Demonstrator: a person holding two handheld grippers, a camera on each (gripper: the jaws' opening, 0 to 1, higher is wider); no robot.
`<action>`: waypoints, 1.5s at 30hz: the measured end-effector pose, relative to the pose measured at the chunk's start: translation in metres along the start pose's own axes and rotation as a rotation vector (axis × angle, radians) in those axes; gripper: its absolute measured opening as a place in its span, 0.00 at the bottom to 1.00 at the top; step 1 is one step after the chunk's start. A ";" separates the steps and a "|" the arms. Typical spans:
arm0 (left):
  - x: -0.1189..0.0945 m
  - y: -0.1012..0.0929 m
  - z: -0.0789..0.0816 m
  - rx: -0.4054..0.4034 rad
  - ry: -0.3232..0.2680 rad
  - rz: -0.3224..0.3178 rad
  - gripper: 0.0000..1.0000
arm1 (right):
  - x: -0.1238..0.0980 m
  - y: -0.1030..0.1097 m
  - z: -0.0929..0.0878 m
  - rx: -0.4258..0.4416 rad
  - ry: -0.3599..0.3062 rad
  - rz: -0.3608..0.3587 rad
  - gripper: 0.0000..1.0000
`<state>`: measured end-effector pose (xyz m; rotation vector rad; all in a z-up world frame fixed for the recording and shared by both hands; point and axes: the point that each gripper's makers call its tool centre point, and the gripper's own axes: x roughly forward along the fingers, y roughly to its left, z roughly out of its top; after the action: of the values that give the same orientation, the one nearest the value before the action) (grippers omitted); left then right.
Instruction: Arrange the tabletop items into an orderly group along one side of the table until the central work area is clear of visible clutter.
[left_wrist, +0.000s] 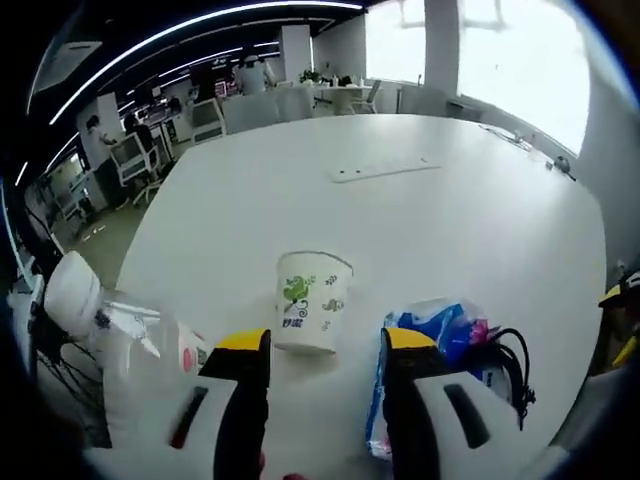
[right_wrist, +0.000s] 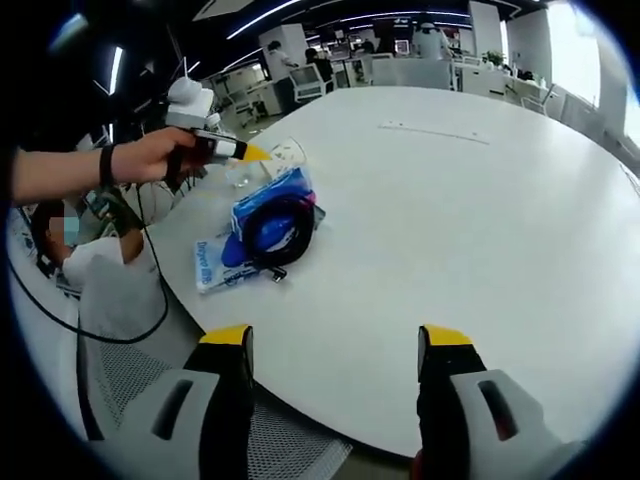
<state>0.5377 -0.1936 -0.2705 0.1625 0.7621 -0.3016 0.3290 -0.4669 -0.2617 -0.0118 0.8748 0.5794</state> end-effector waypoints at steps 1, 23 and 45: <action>0.004 0.000 -0.002 0.004 0.011 0.000 0.46 | 0.000 0.000 -0.001 0.000 0.003 -0.001 0.66; 0.048 0.014 -0.016 0.025 0.148 0.035 0.44 | 0.000 -0.012 -0.007 0.029 0.030 -0.019 0.66; 0.032 0.007 -0.018 0.035 0.142 0.027 0.37 | 0.005 -0.009 0.002 0.009 0.021 -0.006 0.67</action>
<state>0.5498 -0.1891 -0.3058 0.2287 0.8945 -0.2800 0.3367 -0.4721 -0.2660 -0.0118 0.8977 0.5707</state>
